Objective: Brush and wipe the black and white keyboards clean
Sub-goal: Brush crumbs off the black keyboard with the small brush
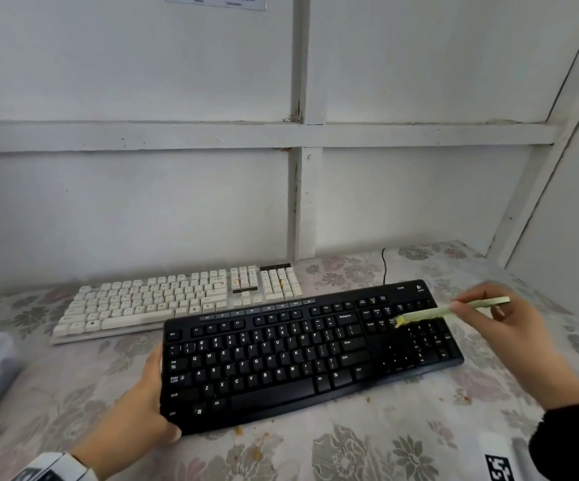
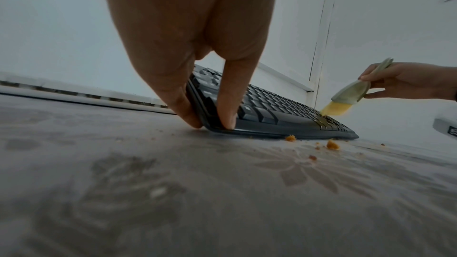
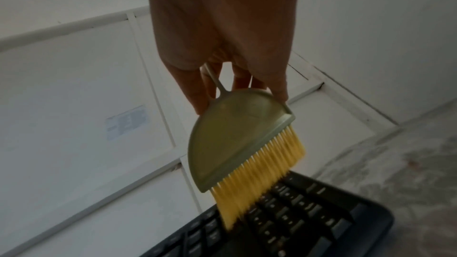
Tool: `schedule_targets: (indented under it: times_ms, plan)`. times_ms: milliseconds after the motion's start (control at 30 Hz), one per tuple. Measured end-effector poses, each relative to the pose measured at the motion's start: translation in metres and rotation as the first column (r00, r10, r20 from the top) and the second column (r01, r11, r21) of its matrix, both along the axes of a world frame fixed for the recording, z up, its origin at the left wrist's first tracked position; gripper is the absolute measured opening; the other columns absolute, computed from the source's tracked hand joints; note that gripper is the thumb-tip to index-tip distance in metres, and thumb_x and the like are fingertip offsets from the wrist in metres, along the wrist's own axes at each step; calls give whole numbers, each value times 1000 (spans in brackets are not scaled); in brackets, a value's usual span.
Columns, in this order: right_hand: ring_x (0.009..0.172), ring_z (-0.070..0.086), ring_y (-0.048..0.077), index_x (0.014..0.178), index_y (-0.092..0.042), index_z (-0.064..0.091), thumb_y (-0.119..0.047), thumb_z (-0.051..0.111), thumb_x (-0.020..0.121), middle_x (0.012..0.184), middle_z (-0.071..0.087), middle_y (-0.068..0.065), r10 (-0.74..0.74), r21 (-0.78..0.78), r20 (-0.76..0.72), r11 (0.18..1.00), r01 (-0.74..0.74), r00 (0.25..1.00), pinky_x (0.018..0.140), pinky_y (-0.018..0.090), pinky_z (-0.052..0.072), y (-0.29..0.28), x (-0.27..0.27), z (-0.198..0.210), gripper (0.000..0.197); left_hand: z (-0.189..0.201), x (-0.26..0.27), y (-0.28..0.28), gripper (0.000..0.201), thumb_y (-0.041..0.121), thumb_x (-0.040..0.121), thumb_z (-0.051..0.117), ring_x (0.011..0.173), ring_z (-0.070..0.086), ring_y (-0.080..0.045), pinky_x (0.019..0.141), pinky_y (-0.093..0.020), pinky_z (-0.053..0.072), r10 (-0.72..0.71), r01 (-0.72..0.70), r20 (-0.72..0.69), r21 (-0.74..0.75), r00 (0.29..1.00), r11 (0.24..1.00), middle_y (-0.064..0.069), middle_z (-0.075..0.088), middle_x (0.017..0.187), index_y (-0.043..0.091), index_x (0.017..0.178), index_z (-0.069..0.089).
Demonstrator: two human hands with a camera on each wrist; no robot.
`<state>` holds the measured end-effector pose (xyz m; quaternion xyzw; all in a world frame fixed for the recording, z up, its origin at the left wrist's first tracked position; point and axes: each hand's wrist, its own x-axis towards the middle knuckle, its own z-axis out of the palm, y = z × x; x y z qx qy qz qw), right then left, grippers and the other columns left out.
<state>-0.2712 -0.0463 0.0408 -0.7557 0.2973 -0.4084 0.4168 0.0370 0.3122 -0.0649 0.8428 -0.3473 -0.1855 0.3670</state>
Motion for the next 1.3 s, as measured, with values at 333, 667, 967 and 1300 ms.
schedule_targets:
  times_ms: [333,667,967,1300]
  plan:
    - [69,51,6,75,-17,66,-31,76,74,74,61,-4,9,47,18,999,-10,1000,58,4,37,-9,-8,-6,17,3,-2,-1,116,11,49,71,99,62,-15,82,-34,55,-5,5,14,-7,1000,1000,4,57,122,77,115,1]
    - [64,49,26,77,-32,63,-14,68,84,74,60,10,-260,-10,-80,966,260,962,43,11,34,-24,-19,-7,20,23,-17,-2,117,3,49,65,78,67,-23,74,-43,53,10,-12,-84,-29,996,1000,-7,67,99,81,108,1]
    - [78,58,1,75,-32,62,-13,69,83,87,61,-13,-20,-212,-64,977,6,998,67,12,44,112,46,22,22,37,-26,-3,119,-2,56,65,79,66,-31,72,-47,54,11,-13,-114,-16,993,1000,-11,67,97,75,115,-3]
    - [91,45,-1,87,-38,54,-48,51,76,83,56,-20,295,-267,-26,919,-291,955,81,38,44,252,131,-28,15,50,-35,-7,107,2,69,70,79,58,-2,63,-16,48,-7,8,-28,44,1000,999,15,53,97,37,137,-5]
